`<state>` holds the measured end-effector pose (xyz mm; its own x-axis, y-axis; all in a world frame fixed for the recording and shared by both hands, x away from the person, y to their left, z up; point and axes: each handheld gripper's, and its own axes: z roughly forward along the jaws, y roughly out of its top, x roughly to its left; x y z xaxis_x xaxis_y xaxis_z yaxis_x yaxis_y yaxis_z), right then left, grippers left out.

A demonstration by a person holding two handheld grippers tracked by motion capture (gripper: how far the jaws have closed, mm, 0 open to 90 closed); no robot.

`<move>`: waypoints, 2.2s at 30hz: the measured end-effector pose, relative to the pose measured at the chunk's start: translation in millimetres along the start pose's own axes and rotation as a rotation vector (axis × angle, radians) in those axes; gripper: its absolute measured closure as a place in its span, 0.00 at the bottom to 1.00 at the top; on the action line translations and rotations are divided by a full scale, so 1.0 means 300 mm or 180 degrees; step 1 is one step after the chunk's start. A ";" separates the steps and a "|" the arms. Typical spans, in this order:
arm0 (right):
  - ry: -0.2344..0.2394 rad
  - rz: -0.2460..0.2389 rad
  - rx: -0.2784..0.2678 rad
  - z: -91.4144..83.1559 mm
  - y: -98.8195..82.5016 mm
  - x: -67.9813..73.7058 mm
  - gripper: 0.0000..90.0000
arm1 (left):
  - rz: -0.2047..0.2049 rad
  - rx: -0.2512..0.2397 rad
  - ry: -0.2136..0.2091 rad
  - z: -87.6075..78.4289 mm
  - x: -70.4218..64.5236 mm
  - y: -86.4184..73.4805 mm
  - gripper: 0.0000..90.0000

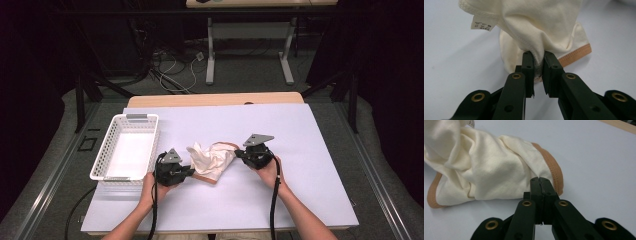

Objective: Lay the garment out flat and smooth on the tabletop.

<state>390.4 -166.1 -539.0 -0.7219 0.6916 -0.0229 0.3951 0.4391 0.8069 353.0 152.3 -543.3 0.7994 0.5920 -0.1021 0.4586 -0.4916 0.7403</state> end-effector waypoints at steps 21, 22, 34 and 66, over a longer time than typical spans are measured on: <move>-0.0180 0.0034 -0.0094 -0.120 0.007 -0.029 1.00 | -0.0042 0.0004 0.0093 -0.005 0.011 0.000 0.89; -0.0157 0.0023 -0.0063 -0.107 0.001 -0.027 1.00 | -0.0057 0.0027 0.0078 -0.004 0.011 0.000 0.89; 0.0263 -0.0184 0.0224 -0.038 0.009 0.048 0.36 | -0.0171 0.0215 -0.0038 0.010 0.012 0.003 0.57; -0.0199 -0.0428 0.0332 -0.029 0.002 0.057 0.93 | 0.0010 0.0089 -0.0415 0.049 -0.055 0.002 0.88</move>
<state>373.6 -159.0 -533.8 -0.7368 0.6555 -0.1657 0.3566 0.5849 0.7285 345.7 132.9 -550.9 0.8437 0.5033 -0.1866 0.4651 -0.5119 0.7222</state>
